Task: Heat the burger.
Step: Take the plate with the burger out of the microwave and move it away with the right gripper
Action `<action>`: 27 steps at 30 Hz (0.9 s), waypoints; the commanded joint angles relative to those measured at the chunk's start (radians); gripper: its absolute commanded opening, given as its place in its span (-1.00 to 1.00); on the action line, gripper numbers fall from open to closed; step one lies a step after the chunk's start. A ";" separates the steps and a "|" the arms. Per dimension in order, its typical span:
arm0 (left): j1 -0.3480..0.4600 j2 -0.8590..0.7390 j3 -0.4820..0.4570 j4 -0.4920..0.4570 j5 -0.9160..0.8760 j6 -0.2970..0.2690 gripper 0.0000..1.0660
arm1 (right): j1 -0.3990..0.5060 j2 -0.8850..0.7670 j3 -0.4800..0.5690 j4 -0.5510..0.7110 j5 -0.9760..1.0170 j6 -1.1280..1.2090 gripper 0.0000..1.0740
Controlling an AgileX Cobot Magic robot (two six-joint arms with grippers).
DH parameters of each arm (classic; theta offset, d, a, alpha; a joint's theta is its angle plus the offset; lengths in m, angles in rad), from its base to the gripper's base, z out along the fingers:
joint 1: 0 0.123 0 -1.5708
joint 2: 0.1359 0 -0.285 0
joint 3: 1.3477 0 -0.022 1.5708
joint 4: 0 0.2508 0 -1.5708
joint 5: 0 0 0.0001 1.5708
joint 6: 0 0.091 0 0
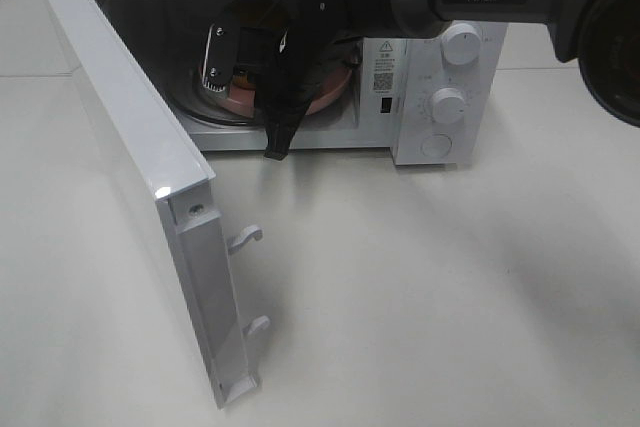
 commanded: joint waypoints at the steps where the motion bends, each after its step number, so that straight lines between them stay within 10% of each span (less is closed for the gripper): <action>1: 0.002 -0.012 0.003 0.000 -0.001 -0.001 0.83 | -0.005 -0.044 0.002 -0.001 0.069 -0.058 -1.00; 27: 0.002 -0.012 0.003 0.000 -0.001 -0.001 0.83 | -0.005 -0.225 0.195 0.050 0.121 -0.307 -1.00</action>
